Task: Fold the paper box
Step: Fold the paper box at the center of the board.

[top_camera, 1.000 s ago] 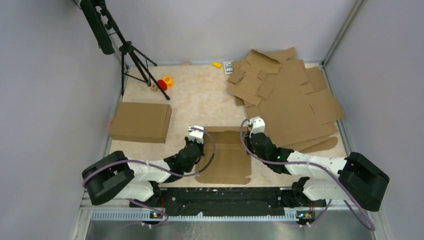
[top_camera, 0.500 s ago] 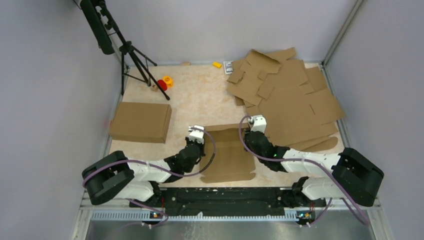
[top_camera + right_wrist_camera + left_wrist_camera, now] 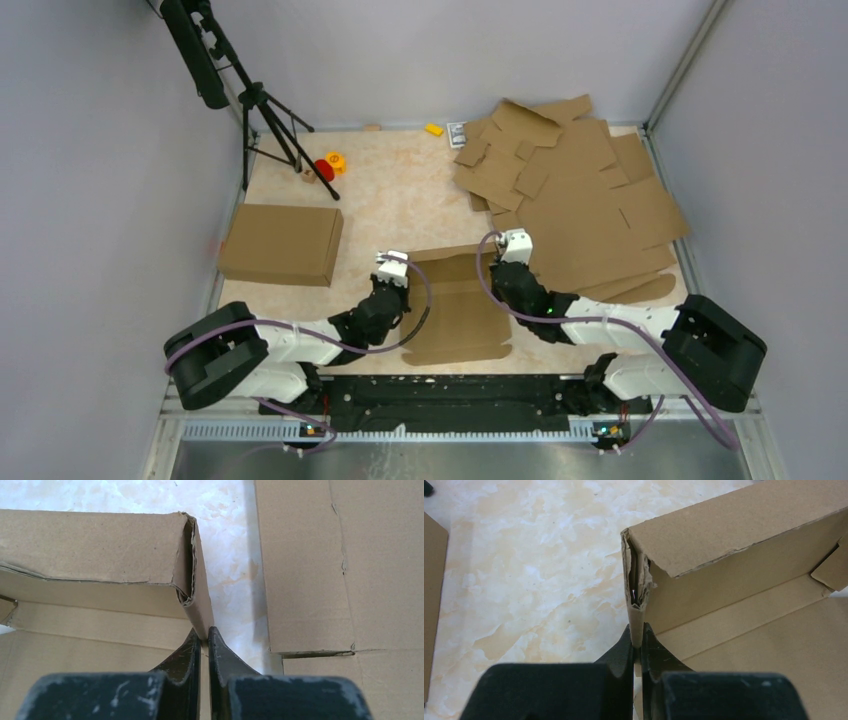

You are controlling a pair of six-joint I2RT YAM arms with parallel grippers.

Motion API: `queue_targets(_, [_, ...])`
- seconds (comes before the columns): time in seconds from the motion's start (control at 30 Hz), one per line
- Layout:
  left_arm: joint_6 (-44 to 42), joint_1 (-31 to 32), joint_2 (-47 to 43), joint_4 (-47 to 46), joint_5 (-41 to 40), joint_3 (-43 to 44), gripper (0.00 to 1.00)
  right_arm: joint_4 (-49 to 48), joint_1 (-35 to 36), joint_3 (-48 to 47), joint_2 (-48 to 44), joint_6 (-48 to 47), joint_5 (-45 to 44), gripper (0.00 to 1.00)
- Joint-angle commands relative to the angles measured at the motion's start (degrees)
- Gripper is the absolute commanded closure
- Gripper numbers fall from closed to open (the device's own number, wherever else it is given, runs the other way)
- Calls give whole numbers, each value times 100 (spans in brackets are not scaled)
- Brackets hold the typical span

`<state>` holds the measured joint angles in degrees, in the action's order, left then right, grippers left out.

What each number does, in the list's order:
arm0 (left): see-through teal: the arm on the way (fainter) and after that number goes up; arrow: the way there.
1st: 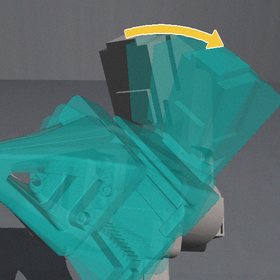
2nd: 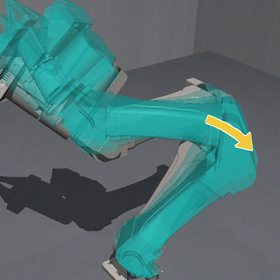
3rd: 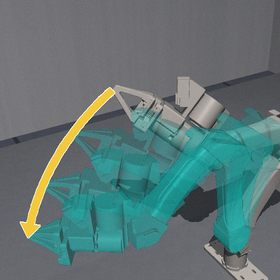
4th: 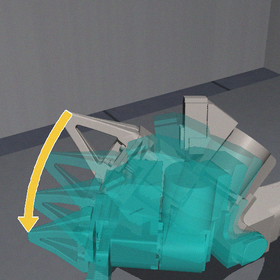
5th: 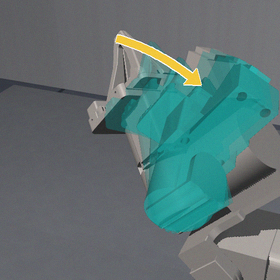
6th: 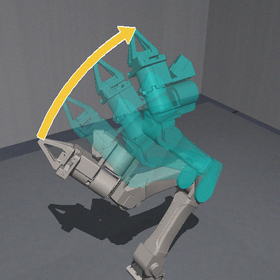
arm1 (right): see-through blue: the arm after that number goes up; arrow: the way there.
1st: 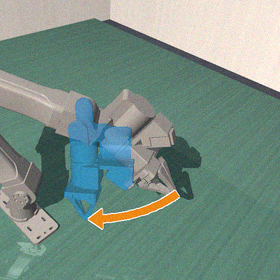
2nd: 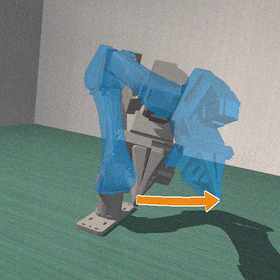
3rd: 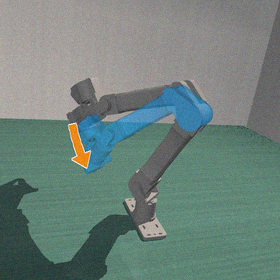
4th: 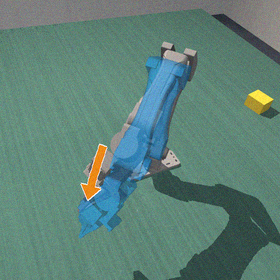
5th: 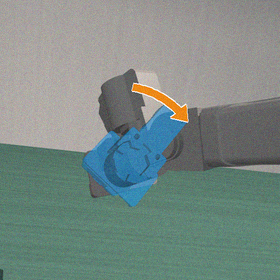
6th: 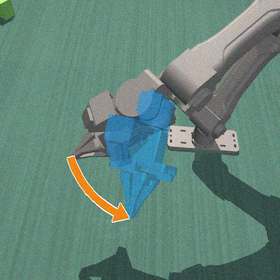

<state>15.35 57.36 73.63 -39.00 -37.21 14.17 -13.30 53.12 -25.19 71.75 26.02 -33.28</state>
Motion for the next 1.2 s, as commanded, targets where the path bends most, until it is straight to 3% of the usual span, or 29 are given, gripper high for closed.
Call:
queue_targets(0.0, [42,37,-94,-143,45,160,100,-264,19,-214,79,153,-323,100])
queue_targets(0.23, [55,85,-7,-117,28,258,100,135,17,-396,306,684,-894,100])
queue_targets(0.43, [147,106,4,98,-150,355,100,1279,18,-958,787,1289,-1424,100])
queue_targets(0.8, [266,143,-20,393,-382,483,100,1093,26,-880,745,1132,-1410,100])
queue_targets(0.97, [301,161,-18,470,-486,499,100,1820,20,-1080,832,1556,-1977,100])
queue_targets(1.17, [305,165,-23,507,-499,531,100,1888,23,-1099,917,1661,-1903,100])
